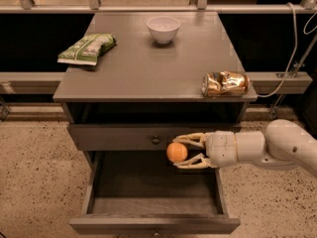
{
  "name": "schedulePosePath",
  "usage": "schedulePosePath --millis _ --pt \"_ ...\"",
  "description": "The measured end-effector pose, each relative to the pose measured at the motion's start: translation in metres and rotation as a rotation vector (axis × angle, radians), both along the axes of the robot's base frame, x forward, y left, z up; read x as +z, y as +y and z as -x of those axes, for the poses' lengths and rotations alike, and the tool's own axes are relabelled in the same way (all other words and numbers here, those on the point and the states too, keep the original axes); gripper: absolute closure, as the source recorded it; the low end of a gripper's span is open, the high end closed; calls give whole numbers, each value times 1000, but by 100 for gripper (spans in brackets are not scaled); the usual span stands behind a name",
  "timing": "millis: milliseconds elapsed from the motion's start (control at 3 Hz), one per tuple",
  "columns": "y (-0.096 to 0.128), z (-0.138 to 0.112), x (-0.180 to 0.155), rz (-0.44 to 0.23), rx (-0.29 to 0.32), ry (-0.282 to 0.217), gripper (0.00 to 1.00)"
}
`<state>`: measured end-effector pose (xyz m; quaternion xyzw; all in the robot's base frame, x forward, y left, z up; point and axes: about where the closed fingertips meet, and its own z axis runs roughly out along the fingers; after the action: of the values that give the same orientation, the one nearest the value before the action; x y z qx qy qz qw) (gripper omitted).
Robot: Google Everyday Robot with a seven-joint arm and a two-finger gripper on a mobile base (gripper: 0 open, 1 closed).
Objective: Pick orange from middle drawer and place on counter
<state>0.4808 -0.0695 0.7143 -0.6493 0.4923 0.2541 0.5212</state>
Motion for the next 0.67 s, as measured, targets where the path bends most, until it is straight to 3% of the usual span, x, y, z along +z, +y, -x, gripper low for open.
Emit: schedulePosePath --millis 333,667 --pt "7 4 79 -62 82 -117 100" --pt "11 11 138 -54 128 -208 100"
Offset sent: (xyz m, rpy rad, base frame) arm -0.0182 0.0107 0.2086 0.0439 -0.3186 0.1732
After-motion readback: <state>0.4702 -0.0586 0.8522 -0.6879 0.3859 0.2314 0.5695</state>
